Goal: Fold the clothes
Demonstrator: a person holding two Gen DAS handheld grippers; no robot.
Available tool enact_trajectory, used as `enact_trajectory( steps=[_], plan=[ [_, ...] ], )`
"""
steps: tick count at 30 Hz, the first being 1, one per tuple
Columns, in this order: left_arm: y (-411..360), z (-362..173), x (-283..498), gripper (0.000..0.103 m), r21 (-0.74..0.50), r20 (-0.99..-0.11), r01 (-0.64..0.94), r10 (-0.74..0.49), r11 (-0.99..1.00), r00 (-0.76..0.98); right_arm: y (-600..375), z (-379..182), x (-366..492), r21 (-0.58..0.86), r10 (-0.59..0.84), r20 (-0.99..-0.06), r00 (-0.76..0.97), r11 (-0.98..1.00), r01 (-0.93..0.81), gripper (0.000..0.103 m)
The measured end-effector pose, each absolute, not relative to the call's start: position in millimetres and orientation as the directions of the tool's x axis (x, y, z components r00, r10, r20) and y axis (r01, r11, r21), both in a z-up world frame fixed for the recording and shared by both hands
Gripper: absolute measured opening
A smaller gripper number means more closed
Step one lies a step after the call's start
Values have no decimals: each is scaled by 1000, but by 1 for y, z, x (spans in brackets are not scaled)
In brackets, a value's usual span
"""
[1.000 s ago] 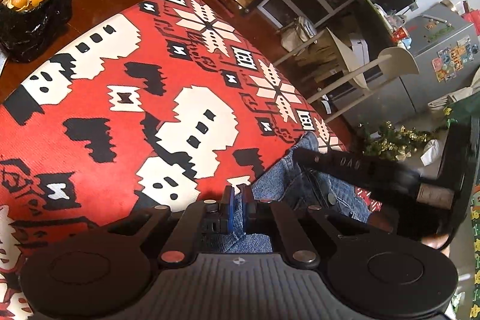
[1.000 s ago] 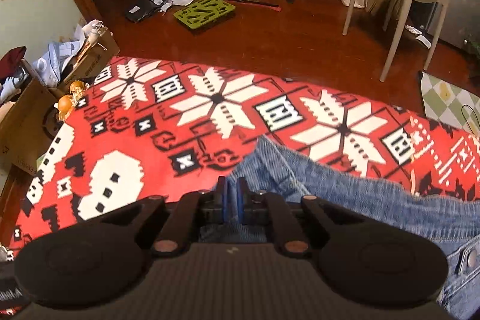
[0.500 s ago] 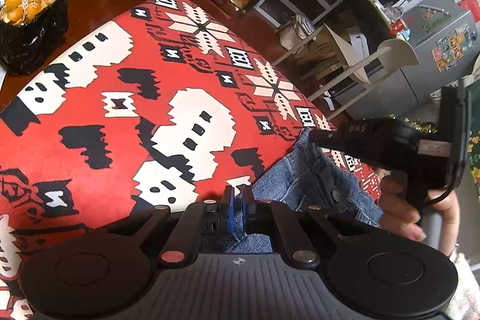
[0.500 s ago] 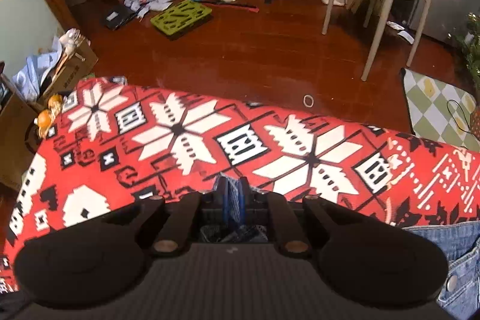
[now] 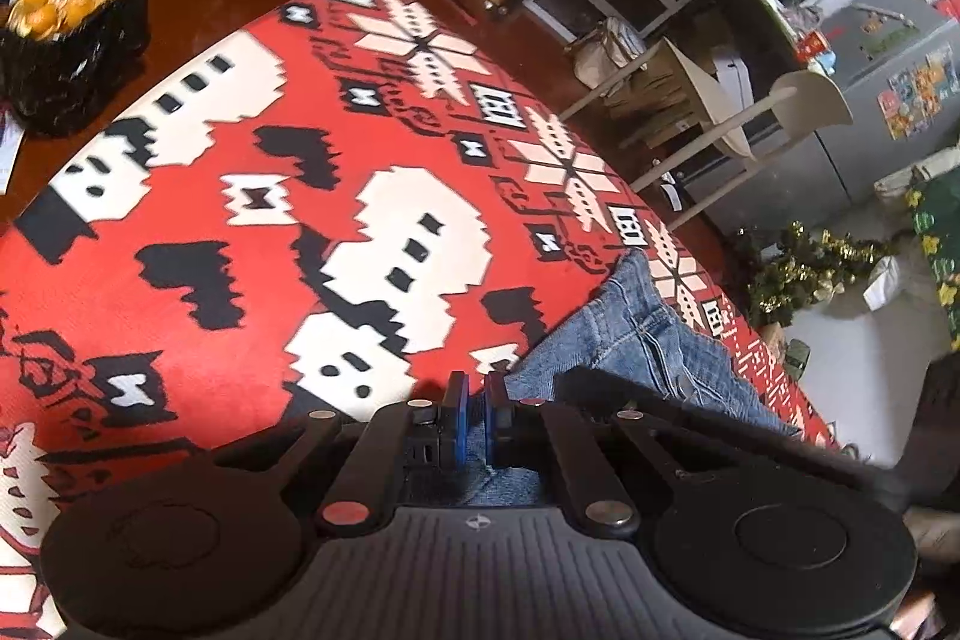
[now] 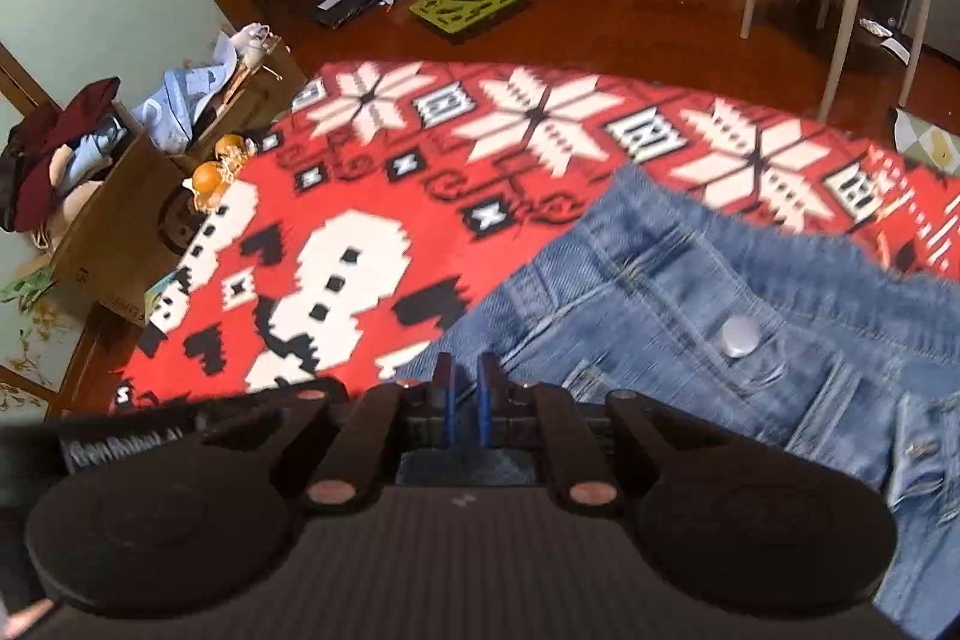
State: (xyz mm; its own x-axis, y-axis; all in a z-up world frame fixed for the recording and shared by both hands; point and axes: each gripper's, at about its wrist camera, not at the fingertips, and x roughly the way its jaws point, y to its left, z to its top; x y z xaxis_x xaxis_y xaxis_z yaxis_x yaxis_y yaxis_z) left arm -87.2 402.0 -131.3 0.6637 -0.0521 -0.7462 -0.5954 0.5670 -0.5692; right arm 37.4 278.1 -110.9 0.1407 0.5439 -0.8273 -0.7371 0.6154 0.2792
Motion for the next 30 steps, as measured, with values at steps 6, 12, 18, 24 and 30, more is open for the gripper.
enact_trajectory(
  steps=[6, 12, 18, 24, 30],
  plan=[
    [415, -132, -96, 5, -629, -722, -593, -95, 502, 685, 289, -119, 31, 347, 569, -819, 77, 597, -723, 8],
    [416, -130, -97, 5, -614, -734, -604, -85, 509, 674, 299, -118, 14, 329, 560, -825, 72, 580, -745, 9],
    [418, -122, -103, 5, -606, -731, -603, -64, 519, 680, 286, -120, -8, 392, 589, -808, 21, 563, -727, 9],
    [411, -111, -118, 6, -593, -730, -594, -53, 543, 681, 268, -95, -26, 396, 624, -780, 42, 546, -738, 10],
    [387, -88, -139, 18, -573, -709, -549, -31, 608, 705, 211, -41, -29, 338, 610, -784, 115, 575, -745, 10]
  ],
)
